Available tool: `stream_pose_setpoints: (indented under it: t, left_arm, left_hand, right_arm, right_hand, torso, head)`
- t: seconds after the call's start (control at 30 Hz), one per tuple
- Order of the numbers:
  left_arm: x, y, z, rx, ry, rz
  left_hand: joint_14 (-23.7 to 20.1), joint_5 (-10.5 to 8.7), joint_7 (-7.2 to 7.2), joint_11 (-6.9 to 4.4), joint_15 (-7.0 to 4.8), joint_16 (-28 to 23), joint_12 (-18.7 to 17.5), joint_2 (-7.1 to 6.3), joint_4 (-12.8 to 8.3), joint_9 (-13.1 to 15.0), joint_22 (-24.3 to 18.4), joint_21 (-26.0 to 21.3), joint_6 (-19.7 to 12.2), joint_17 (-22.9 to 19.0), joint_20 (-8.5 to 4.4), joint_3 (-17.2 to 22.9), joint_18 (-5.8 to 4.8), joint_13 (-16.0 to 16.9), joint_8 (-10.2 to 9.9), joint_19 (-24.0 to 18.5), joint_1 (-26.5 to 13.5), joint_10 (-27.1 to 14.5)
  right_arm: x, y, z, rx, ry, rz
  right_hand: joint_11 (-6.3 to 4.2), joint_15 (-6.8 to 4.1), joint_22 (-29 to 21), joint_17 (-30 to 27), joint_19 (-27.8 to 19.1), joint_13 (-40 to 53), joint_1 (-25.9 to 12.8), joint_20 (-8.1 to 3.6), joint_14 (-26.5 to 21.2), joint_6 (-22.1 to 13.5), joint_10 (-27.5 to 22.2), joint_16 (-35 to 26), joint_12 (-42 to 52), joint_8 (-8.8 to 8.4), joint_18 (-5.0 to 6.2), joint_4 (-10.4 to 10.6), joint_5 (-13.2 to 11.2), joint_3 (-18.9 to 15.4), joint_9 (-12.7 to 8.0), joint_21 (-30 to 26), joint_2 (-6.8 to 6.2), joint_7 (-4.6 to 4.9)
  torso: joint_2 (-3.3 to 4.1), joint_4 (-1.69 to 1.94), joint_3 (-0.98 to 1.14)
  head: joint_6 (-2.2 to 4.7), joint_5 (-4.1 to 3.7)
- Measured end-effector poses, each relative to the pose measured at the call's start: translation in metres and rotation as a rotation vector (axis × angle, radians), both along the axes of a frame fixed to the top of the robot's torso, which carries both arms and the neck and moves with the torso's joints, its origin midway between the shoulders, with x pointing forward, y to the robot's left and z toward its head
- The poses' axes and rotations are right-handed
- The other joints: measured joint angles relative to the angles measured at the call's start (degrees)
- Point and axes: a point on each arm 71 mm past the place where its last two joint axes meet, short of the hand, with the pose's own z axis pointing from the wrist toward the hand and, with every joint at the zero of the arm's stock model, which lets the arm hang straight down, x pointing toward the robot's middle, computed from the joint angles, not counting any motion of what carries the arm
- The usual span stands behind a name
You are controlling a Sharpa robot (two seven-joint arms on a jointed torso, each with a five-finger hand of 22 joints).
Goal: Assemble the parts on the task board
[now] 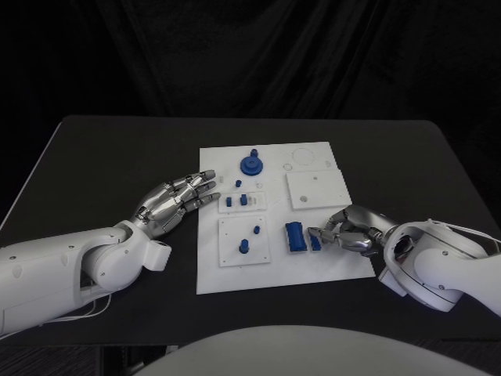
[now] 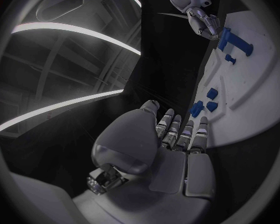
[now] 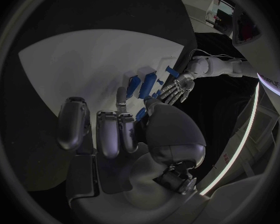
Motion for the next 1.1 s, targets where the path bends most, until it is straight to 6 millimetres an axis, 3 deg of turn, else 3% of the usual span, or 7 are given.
stream_pose_setpoints:
  t: [0.27, 0.4, 0.53, 0.7, 0.83, 1.1]
  left_arm:
    - [0.0, 0.0, 0.0, 0.0, 0.0, 0.0]
    - [0.0, 0.0, 0.0, 0.0, 0.0, 0.0]
    - [0.0, 0.0, 0.0, 0.0, 0.0, 0.0]
    - [0.0, 0.0, 0.0, 0.0, 0.0, 0.0]
    - [0.0, 0.0, 0.0, 0.0, 0.0, 0.0]
    - [0.0, 0.0, 0.0, 0.0, 0.0, 0.0]
  left_hand:
    - [0.0, 0.0, 0.0, 0.2, 0.0, 0.0, 0.0, 0.0, 0.2, 0.0, 0.0, 0.0, 0.0, 0.0, 0.0, 0.2, 0.0, 0.0, 0.0, 0.0, 0.0, 0.2]
    - [0.0, 0.0, 0.0, 0.19, 0.0, 0.0, 0.0, 0.0, 0.2, 0.0, 0.0, 0.0, 0.0, 0.0, 0.0, 0.2, 0.0, 0.0, 0.0, 0.0, 0.0, 0.2]
    - [0.0, 0.0, 0.0, 0.19, 0.0, 0.0, 0.0, 0.0, 0.2, 0.0, 0.0, 0.0, 0.0, 0.0, 0.0, 0.2, 0.0, 0.0, 0.0, 0.0, 0.0, 0.2]
    - [0.0, 0.0, 0.0, 0.19, 0.0, 0.0, 0.0, 0.0, 0.2, 0.0, 0.0, 0.0, 0.0, 0.0, 0.0, 0.2, 0.0, 0.0, 0.0, 0.0, 0.0, 0.2]
    - [0.0, 0.0, 0.0, 0.19, 0.0, 0.0, 0.0, 0.0, 0.2, 0.0, 0.0, 0.0, 0.0, 0.0, 0.0, 0.2, 0.0, 0.0, 0.0, 0.0, 0.0, 0.2]
    - [0.0, 0.0, 0.41, 0.4, 0.0, 0.0, 0.0, 0.0, -0.1, 0.0, 0.0, 0.0, 0.0, 0.0, 0.0, 0.4, 0.0, 0.0, 0.0, 0.0, 0.0, 0.0]
  right_arm:
    - [-0.006, -0.007, 0.004, 0.012, -0.007, -0.005]
    - [-0.01, -0.011, 0.005, 0.014, -0.005, -0.008]
    - [-0.013, -0.013, 0.005, 0.014, 0.0, -0.01]
    - [-0.014, -0.013, 0.005, 0.015, 0.006, -0.007]
    - [-0.015, -0.013, 0.004, 0.014, 0.01, -0.004]
    - [-0.016, -0.012, 0.002, 0.013, 0.02, 0.004]
  right_hand:
    - [0.0, 0.0, 0.0, 0.0, 0.0, 0.0, 2.7, 0.0, 0.0, 0.0, 0.0, 0.0, 0.0, 0.05, 0.0, 0.0, 3.7, 0.0, 0.0, 0.0, -0.7, 0.0]
    - [0.0, 0.0, 0.0, 0.0, 0.0, 0.0, 4.3, 0.0, 0.0, 0.2, 0.0, 0.0, 0.0, 0.98, 0.0, -0.2, 4.8, 0.2, 0.3, 0.0, -1.06, -0.22]
    - [-0.11, 0.0, 0.0, 0.0, 0.0, 0.0, 5.1, 0.0, 0.0, 0.6, -0.1, 0.0, 0.0, 3.22, 0.0, -0.2, 5.0, 0.2, 1.9, 0.0, -1.27, -0.62]
    - [-0.73, -0.33, 0.0, 0.0, 0.0, 0.0, 6.1, -0.01, 0.1, 0.0, -0.3, 0.0, 0.0, 8.23, 0.0, -0.2, 5.0, -0.3, 6.0, 0.0, -1.42, -1.26]
    - [-0.73, -0.42, 0.0, 0.0, 0.0, 0.0, 6.1, -0.41, 0.0, -0.1, -0.3, 0.0, 0.0, 9.54, 0.0, -0.2, 5.0, -0.3, 7.1, 0.0, -1.42, -1.35]
    - [-0.94, -0.42, 0.0, 0.0, 0.0, 0.0, 6.1, -0.41, 0.0, -0.4, -0.1, 0.0, 0.0, 10.17, 0.0, -0.3, 4.4, -0.5, 8.0, 0.0, -1.42, -1.65]
  torso:
    - [-0.01, 0.03, 0.0]
    - [-0.01, 0.03, -0.01]
    - [-0.02, 0.04, 0.0]
    - [-0.01, -0.04, -0.01]
    - [-0.01, -0.13, -0.01]
    - [-0.01, -0.08, -0.02]
  head:
    - [0.0, -0.01]
    - [0.0, -0.1]
    - [0.0, -0.12]
    - [0.0, -0.09]
    - [0.0, 0.08]
    - [0.0, -0.04]
